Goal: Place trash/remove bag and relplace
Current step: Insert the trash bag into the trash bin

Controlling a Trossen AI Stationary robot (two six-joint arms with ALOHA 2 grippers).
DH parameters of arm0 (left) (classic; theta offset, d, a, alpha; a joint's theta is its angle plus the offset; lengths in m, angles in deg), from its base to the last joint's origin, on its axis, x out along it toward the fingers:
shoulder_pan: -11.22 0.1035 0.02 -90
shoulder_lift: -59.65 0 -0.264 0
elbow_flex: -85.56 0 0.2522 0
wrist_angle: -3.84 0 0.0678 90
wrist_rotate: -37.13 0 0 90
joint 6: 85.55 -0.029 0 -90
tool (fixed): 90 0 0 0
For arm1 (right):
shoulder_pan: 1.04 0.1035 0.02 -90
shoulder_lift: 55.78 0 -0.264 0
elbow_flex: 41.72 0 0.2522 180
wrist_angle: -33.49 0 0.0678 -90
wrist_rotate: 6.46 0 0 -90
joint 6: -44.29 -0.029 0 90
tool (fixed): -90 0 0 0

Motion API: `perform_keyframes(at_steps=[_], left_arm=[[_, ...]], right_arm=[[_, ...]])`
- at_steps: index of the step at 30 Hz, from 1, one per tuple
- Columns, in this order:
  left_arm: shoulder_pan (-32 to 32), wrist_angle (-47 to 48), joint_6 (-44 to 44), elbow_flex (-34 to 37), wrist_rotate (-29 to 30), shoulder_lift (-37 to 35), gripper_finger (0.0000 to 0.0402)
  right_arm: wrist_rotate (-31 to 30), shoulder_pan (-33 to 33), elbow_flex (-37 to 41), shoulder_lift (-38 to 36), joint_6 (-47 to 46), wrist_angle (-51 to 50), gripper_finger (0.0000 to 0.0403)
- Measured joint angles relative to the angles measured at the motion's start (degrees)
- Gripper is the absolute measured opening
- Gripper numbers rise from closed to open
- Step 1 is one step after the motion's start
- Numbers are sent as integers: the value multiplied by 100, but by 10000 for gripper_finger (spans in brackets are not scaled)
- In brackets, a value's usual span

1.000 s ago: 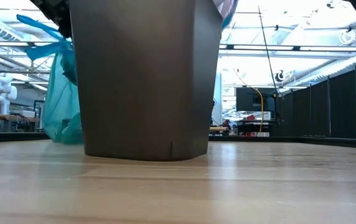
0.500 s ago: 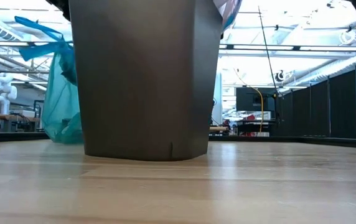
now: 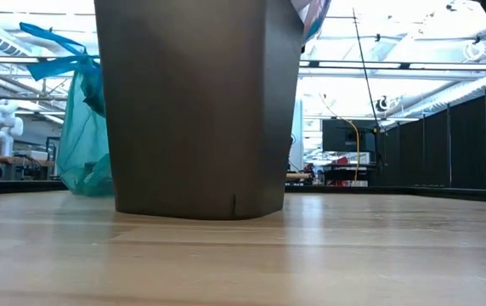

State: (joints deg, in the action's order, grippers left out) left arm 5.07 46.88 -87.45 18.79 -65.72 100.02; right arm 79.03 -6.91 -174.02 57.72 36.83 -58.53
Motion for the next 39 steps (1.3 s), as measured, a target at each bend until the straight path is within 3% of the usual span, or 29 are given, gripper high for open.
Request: perform_keyframes(at_steps=[5, 13, 20, 24, 29, 39], left_arm=[[-631, -44, -77, 11, 213, 346, 167], [-979, -54, -204, 21, 800, 1181, 167], [-1197, -192, -187, 16, -3, 1540, 159], [-1557, 48, -150, -181, 482, 1556, 111], [-1941, 677, -7, -345, 1369, 1552, 15], [-2335, 1325, 559, -326, 2397, 2071, 1]], right_arm=[[0, 0, 0, 0, 10, -2, 0], [2, 0, 0, -2, 61, -6, 0], [2, 0, 0, -2, 71, -71, 0], [3, 0, 0, -2, 92, -92, 0], [3, 0, 0, -2, 91, -94, 0], [7, 0, 0, -2, 90, -131, 0]])
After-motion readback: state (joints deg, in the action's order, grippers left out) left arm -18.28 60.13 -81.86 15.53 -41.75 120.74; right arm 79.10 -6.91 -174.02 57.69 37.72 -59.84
